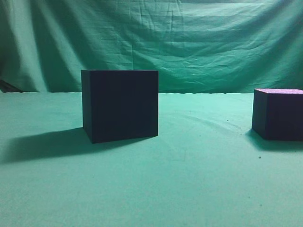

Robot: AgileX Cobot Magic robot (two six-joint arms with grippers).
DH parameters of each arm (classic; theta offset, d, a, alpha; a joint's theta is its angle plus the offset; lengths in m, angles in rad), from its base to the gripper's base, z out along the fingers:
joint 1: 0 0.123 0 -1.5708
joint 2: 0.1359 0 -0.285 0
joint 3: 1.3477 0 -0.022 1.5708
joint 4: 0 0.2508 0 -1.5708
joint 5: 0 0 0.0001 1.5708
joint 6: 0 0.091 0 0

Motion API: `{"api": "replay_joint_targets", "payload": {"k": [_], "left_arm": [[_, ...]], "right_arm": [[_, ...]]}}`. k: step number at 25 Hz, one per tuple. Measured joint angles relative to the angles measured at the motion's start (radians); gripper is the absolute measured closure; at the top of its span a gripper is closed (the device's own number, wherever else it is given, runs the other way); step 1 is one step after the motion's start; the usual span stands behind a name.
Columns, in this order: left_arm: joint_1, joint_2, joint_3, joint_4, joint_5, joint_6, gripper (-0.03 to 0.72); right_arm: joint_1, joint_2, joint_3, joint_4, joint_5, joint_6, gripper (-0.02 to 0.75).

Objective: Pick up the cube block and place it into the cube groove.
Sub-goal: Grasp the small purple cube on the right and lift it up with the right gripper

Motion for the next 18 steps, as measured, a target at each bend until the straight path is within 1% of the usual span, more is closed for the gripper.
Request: {"api": "replay_joint_targets", "payload": {"k": [2,3,5,7,9,12,15,18], "left_arm": [[0.000,0.000,0.000,0.000,0.000,0.000,0.688],[0.000,0.000,0.000,0.000,0.000,0.000,0.688],[0.000,0.000,0.000,0.000,0.000,0.000,0.688],[0.000,0.000,0.000,0.000,0.000,0.000,0.688],[0.000,0.000,0.000,0.000,0.000,0.000,0.688],[0.000,0.000,0.000,0.000,0.000,0.000,0.688],[0.000,0.000,0.000,0.000,0.000,0.000,0.688],[0.000,0.000,0.000,0.000,0.000,0.000,0.688]], "right_arm": [[0.000,0.061,-0.028,0.009,0.042,-0.053,0.690],[0.000,0.096,-0.056,0.010,0.079,-0.089,0.738],[0.000,0.165,-0.135,0.010,0.163,-0.128,0.738],[0.007,0.247,-0.218,0.003,0.247,-0.124,0.738],[0.037,0.323,-0.292,-0.038,0.290,-0.058,0.738],[0.123,0.436,-0.389,-0.181,0.333,0.109,0.738],[0.239,0.548,-0.476,-0.385,0.401,0.313,0.738],[0.347,0.649,-0.556,-0.549,0.470,0.500,0.738]]}}
